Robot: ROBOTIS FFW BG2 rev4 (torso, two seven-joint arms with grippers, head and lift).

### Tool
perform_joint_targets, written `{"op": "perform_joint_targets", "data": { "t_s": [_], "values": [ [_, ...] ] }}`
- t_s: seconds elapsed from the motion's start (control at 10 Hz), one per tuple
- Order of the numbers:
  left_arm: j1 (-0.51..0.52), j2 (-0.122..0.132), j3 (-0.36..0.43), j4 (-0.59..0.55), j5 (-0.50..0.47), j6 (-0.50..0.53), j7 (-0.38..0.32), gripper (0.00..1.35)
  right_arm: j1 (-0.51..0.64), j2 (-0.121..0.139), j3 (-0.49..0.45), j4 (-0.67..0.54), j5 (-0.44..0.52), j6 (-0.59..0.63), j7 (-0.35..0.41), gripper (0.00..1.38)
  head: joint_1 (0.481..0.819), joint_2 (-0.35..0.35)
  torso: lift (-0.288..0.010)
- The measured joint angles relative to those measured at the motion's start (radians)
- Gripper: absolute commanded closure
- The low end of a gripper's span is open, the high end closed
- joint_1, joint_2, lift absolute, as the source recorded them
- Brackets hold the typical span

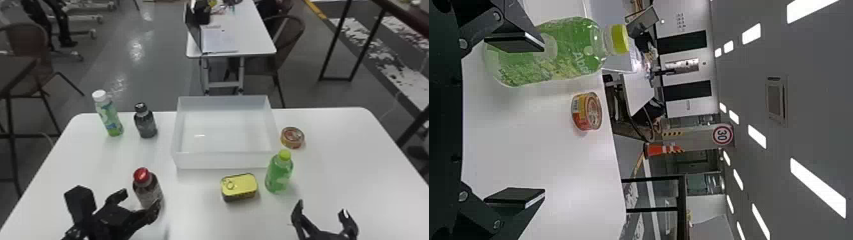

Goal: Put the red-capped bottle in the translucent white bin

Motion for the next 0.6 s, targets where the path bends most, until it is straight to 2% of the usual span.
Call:
{"op": "perform_joint_targets", "data": {
  "t_s": [0.3, 0.4, 0.5, 0.6],
  "values": [
    [-0.082, 0.016, -0.003, 0.077, -0.040, 0.024, -0.047, 0.14, -0.005, 0.000, 0.003, 0.003, -0.002, 0.000, 0.002, 0.25, 0.695, 0.040, -0.079],
    [-0.103, 0.022, -0.006, 0.101, -0.054, 0.021, -0.055, 0.36, -0.007, 0.001, 0.005, 0.005, -0.003, 0.000, 0.002, 0.25, 0.695, 0.039, -0.079],
    [-0.122, 0.027, -0.007, 0.129, -0.064, 0.001, -0.063, 0.79, -0.007, 0.002, 0.005, 0.005, -0.003, 0.000, 0.002, 0.25, 0.695, 0.042, -0.079],
    [-0.138, 0.033, -0.007, 0.157, -0.068, -0.024, -0.077, 0.82, -0.009, 0.004, 0.006, 0.006, -0.003, 0.000, 0.003, 0.25, 0.695, 0.042, -0.079]
  ]
}}
